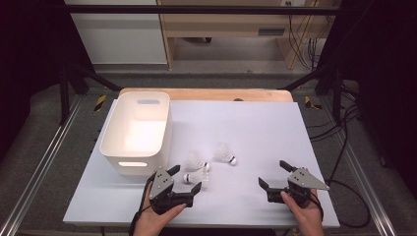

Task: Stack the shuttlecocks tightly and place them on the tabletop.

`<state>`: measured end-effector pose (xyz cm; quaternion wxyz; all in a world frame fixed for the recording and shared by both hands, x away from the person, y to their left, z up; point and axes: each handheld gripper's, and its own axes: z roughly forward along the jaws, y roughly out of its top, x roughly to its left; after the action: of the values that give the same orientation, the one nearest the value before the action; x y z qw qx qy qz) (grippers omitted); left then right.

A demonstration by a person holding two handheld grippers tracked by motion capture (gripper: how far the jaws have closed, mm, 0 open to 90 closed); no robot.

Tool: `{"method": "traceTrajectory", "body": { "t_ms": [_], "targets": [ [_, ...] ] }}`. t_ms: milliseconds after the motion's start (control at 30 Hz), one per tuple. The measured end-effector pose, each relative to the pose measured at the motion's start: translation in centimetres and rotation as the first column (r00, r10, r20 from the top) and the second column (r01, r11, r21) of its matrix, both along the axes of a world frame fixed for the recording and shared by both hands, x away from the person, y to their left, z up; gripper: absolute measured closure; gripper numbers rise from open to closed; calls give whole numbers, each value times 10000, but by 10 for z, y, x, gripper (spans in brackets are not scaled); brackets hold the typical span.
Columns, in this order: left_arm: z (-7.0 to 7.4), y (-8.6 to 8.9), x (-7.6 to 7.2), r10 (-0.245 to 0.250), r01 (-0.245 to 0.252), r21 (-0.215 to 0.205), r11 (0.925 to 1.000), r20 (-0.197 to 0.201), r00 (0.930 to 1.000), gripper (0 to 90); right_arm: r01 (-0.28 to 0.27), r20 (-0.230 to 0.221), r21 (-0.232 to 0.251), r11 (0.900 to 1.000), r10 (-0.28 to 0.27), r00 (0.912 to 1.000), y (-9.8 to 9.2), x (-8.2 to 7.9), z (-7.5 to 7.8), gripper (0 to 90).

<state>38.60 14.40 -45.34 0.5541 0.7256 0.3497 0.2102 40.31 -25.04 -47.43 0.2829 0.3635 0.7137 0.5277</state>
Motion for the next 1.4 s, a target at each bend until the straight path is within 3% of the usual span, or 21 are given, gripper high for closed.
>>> {"method": "traceTrajectory", "body": {
  "t_ms": [300,700,833,967,1133,1400],
  "targets": [
    [0,26,-13,151,-149,-197,9997,108,9998,86,-17,-205,46,10000,18,9998,0,1,-1,32],
    [1,60,-26,223,-203,-359,9991,568,9981,42,21,-225,-80,10000,-23,9997,1,1,-1,31],
    [-1,75,-28,411,-364,-614,9974,759,9963,39,34,-231,-23,10000,-35,9997,2,0,0,31],
    [-1,92,-26,795,-706,-860,9938,1039,9914,33,4,-168,-154,9999,-6,9999,4,1,0,33],
    [-2,106,-22,1285,-1117,-1103,9876,1602,9787,35,-28,-36,-257,9997,27,10000,6,0,0,36],
    [-6,118,-20,1614,-1421,-1076,9840,1985,9667,38,-134,-200,-340,9993,128,9997,13,0,-1,43]
  ]
}}
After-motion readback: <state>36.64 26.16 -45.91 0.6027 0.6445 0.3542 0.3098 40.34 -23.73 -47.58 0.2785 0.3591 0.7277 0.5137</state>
